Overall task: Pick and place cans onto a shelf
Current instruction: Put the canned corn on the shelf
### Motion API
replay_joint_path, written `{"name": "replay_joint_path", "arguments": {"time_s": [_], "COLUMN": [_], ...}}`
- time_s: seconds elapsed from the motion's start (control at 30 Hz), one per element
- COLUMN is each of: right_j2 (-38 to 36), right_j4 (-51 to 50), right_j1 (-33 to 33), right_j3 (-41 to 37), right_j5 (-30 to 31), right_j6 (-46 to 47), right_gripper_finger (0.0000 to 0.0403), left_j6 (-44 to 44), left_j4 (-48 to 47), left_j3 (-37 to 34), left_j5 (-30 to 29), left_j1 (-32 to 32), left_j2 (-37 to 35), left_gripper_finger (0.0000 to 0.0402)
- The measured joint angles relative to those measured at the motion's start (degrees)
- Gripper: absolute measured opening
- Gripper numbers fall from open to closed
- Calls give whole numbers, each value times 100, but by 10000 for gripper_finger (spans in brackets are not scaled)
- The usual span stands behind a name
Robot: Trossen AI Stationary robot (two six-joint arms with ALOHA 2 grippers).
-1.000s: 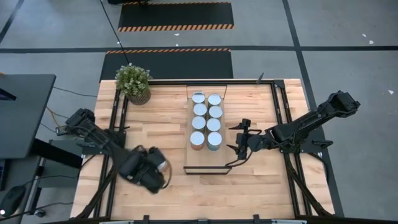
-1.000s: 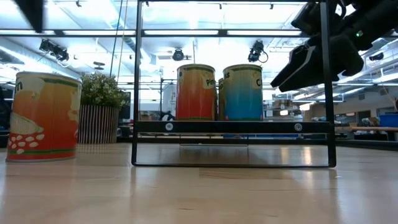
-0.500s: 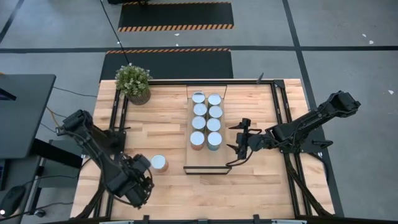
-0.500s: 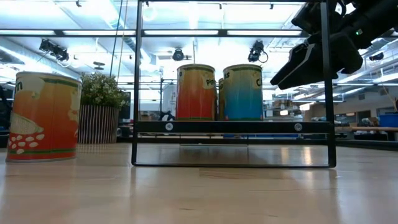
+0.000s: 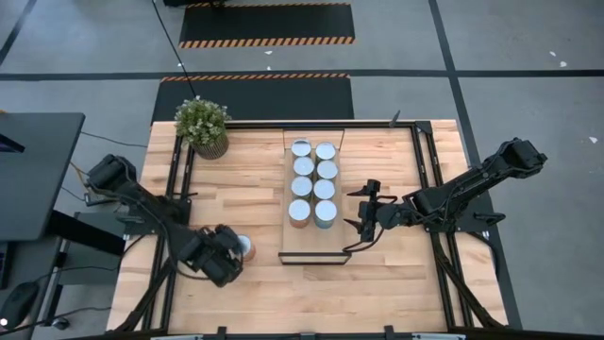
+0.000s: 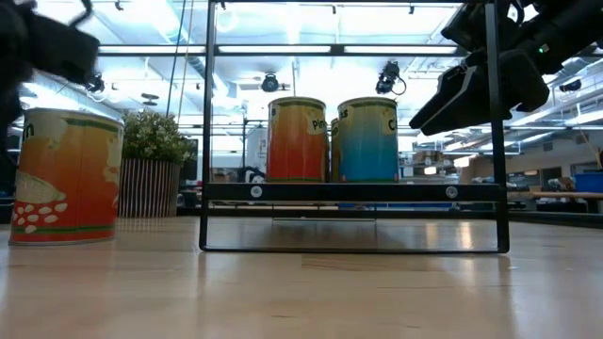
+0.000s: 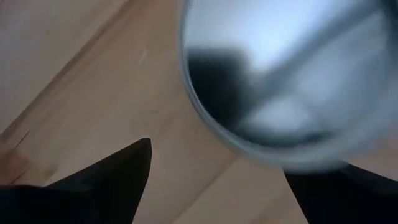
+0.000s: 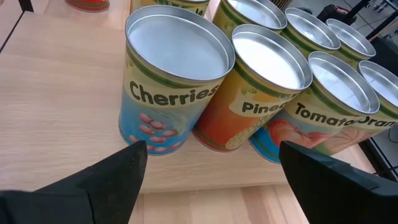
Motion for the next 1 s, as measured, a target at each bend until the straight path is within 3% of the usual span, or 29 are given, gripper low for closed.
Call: {"name": "replay_joint_path", "arguments": {"time_s": [0.27, 0.73, 1.0], "right_j2": [0, 0, 0], "right_j4": [44, 89, 89], "right_j1": [0, 0, 0], "right_j3": [0, 0, 0], "right_j5": [-2, -4, -7], "right_j6": [-11, 0, 0], "right_gripper_finger": [373, 373, 373], "left_j6": [765, 1661, 2302], "left_j4": [1127, 1409, 1432], "left_j3": [-361, -361, -361], "left_j5": [-75, -30, -191], "left_j1": [568, 1135, 1205], "left_j2": [-109, -98, -109], "left_gripper_finger": [355, 353, 316]}}
